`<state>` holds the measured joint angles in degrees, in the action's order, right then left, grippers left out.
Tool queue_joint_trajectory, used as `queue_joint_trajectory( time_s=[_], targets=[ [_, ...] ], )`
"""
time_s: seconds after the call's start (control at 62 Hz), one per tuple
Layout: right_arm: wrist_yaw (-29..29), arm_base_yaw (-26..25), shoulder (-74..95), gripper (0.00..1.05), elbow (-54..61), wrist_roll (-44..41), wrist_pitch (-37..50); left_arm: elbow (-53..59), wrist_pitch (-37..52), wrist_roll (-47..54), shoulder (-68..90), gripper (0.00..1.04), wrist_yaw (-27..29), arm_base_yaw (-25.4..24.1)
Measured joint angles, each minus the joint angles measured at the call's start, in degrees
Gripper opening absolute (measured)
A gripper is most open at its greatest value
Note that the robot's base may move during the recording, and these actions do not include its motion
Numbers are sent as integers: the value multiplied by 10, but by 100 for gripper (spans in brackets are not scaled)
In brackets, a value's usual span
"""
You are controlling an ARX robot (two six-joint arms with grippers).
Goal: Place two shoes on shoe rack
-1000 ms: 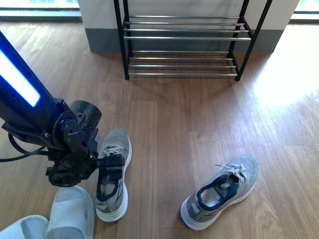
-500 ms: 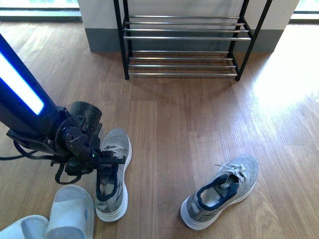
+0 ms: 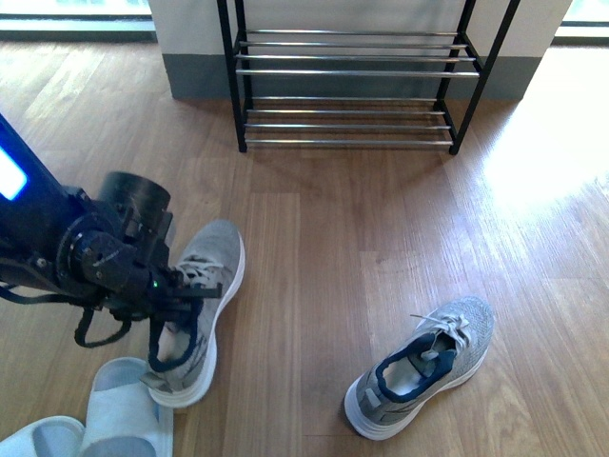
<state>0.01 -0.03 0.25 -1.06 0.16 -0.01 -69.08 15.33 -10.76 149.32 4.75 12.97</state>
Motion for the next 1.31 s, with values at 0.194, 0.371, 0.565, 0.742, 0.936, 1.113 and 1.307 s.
queue_joint_trajectory(
  time_s=[0.194, 0.371, 0.565, 0.742, 0.936, 1.113, 1.307],
  targets=[
    [0, 0, 0, 95, 0, 0, 0, 98, 49, -4, -128, 1, 17, 0],
    [0, 0, 0, 95, 0, 0, 0, 222, 82, -9, -276, 1, 78, 0],
    [0, 0, 0, 95, 0, 0, 0, 346, 64, -13, -494, 1, 137, 9],
    [0, 0, 0, 95, 0, 0, 0, 443, -48, -13, -779, 1, 230, 51],
    [0, 0, 0, 95, 0, 0, 0, 488, -127, 23, -1012, 1, 367, 151],
    [0, 0, 0, 95, 0, 0, 0, 488, -127, 35, -1031, 1, 368, 160],
    [0, 0, 0, 95, 0, 0, 0, 489, -127, 41, -1029, 1, 369, 160]
  ],
)
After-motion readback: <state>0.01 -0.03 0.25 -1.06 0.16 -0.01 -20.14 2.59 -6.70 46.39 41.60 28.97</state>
